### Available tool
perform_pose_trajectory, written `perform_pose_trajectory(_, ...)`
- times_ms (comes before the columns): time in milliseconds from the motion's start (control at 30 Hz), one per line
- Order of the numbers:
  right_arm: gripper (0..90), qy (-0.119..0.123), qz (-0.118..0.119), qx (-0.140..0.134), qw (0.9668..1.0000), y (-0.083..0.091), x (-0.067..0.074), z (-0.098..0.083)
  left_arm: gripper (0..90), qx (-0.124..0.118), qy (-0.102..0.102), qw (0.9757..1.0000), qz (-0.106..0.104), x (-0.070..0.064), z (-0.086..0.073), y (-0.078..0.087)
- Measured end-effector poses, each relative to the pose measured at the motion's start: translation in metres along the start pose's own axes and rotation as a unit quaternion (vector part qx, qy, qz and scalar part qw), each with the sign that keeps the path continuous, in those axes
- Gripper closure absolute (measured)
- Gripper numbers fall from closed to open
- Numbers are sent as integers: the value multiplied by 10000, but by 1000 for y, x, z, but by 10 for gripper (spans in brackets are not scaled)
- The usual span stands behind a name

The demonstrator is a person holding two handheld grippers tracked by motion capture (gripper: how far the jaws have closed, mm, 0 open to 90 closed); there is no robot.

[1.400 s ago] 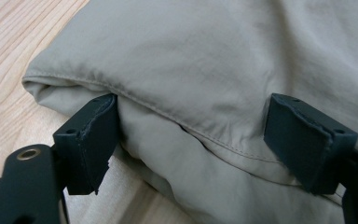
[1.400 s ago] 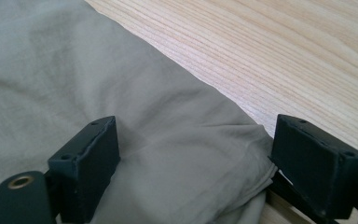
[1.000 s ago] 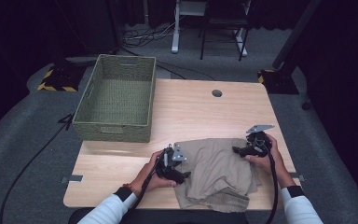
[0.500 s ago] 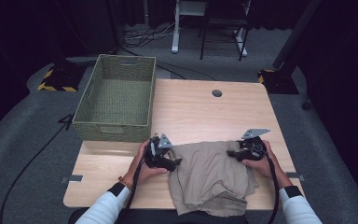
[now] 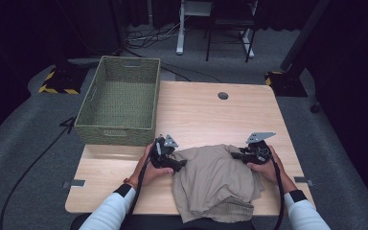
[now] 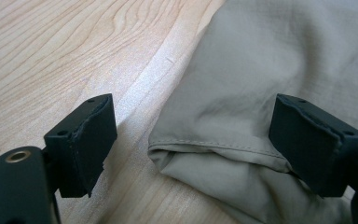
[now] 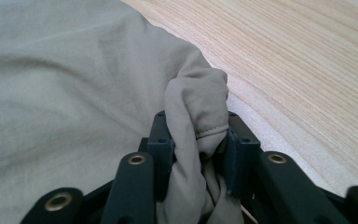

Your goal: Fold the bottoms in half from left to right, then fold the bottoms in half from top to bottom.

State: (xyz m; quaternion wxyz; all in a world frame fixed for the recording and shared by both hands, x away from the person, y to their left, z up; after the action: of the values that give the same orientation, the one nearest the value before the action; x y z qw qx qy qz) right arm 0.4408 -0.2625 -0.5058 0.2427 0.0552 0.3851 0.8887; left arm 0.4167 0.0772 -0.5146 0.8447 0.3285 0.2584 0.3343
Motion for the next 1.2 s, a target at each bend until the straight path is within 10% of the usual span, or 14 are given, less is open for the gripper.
perform_pose_trajectory(500,756,251,-313,157,9991,-1,2,8,712,77,-318,9970,-702,-5,-2,4)
perform_pose_trajectory(1200,767,285,-1017,-342,9938,21,-13,31,777,-362,-614,9974,-84,-8,27,14)
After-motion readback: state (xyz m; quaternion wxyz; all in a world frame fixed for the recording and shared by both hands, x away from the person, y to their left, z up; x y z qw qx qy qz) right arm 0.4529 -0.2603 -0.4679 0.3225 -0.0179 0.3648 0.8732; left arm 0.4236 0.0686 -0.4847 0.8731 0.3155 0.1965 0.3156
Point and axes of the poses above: each handheld gripper's, and its own axes: y roughly backward along the jaws, z roughly out of its top, x roughly to its left, the point moved 2 cm from there along -y, roughly forward along the jaws, and after that the axes turned 13 degrees about y, right-handed, at the moved point
